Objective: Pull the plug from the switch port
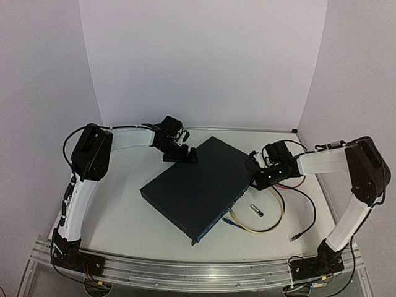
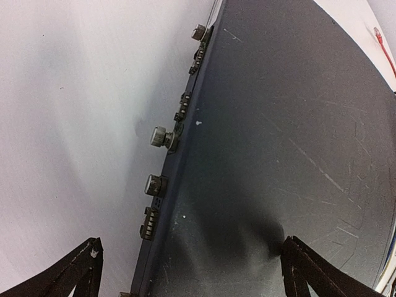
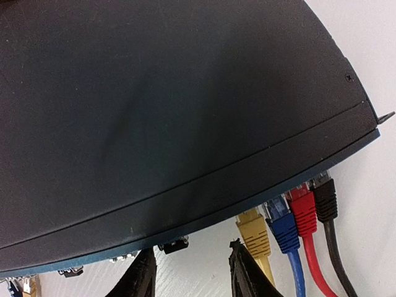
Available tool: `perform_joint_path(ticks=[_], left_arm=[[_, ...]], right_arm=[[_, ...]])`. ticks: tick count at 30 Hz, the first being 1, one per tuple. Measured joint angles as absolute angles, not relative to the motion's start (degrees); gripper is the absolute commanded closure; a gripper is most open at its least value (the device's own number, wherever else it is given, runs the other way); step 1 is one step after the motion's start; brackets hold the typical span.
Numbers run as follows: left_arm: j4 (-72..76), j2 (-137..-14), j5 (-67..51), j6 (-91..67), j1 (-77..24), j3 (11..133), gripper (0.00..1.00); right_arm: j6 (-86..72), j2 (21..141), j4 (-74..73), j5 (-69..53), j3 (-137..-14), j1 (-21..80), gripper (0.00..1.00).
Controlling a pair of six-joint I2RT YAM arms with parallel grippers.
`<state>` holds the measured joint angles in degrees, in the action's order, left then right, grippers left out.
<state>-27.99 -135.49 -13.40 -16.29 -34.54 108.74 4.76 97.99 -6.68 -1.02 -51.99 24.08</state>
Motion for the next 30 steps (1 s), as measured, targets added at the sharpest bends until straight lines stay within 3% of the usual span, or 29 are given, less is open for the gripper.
perform_joint_path(ticks=[30], left_arm=[[-28.07, -136.79, -13.85, -15.84, -34.48, 110.63, 0.0]], right_arm=[[10.66, 100.84, -8.29, -3.22, -54.44, 23.9, 0.78]])
